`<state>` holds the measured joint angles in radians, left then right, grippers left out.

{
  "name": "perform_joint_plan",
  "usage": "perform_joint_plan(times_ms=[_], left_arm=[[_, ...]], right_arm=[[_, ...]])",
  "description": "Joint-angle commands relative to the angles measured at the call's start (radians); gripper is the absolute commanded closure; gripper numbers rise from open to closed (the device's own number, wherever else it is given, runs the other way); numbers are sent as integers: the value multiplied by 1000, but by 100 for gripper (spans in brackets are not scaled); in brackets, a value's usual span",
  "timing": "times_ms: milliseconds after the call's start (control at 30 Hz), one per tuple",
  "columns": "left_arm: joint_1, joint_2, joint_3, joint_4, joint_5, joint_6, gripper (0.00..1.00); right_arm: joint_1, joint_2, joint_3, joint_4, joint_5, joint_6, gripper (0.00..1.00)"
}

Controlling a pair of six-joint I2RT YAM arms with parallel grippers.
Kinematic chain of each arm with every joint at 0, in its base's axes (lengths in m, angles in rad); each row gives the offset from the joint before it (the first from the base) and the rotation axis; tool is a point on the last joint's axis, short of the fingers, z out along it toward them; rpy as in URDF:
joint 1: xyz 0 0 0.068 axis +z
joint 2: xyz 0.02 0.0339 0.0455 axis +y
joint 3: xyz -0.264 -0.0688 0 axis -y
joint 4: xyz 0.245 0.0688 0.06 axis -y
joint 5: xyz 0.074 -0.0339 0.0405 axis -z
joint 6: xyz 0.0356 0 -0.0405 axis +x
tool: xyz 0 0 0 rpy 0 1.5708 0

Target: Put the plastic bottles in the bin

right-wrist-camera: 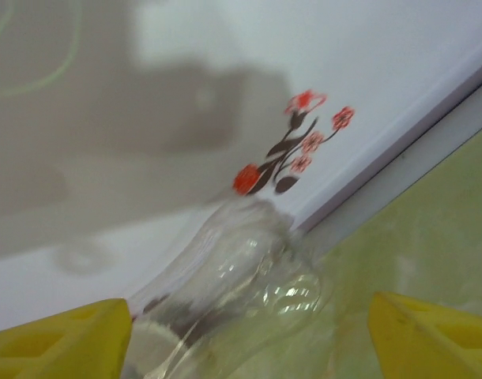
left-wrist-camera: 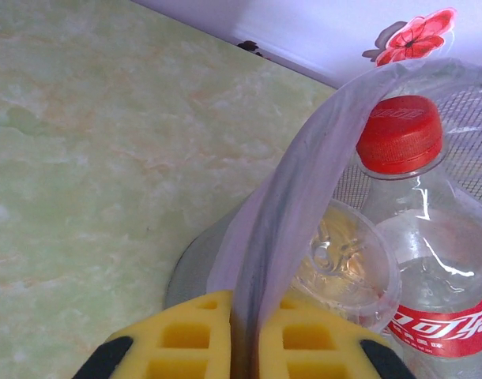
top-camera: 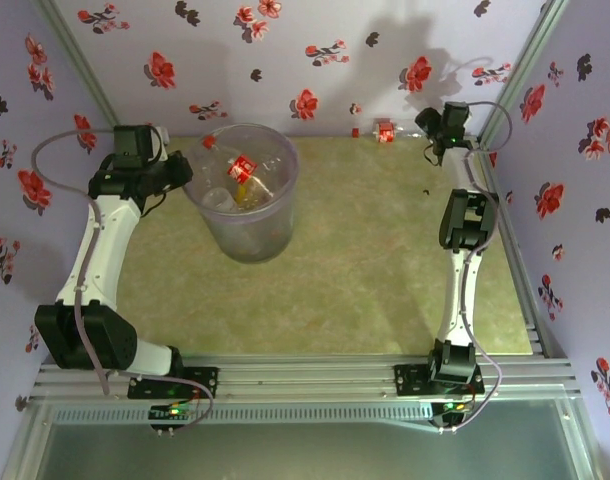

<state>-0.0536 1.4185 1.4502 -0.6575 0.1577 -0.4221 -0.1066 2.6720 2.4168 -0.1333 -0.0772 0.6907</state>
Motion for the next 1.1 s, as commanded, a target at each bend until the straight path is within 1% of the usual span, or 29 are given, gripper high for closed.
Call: perform_joint_plan(times_ms=[0,100,133,200,333,400,467,533,700,867,933,1000,1067], left_arm=[[17,11,38,66,-29,-15,100],[18,31,31,81,-27,-30,100],[17,33,27,86,-24,-31,97],[18,35,24,92,-23,-31,87],[17,38,34,89,-23,-24,73],[17,37,35,90,-22,-24,69],[17,33,28,96,-23,-26,66],[17,31,26,100,-22,-29,66],[17,22,21,99,-19,-28,65],[18,10,13,103,-17,-29,65],[17,5,9,104,-13,-30,66],[17,-1,6,103,-13,-28,66],[18,-8,2,101,-13,-24,67]], right_arm=[[-10,80,128,-36,12,33,17],[-11,131,181,-29,-3,59,17],[-11,141,180,-11,-9,69,17],[-11,161,183,35,-31,93,17],[-11,210,226,84,-85,123,18],[-10,218,227,100,-115,132,18],[-7,214,213,117,-149,124,19],[-1,205,198,136,-189,101,20],[22,126,68,223,-298,40,24],[63,57,-15,170,-362,-58,27],[80,3,-111,184,-383,-82,27],[99,-83,-265,265,-379,-102,27],[116,-163,-382,286,-383,-137,28]])
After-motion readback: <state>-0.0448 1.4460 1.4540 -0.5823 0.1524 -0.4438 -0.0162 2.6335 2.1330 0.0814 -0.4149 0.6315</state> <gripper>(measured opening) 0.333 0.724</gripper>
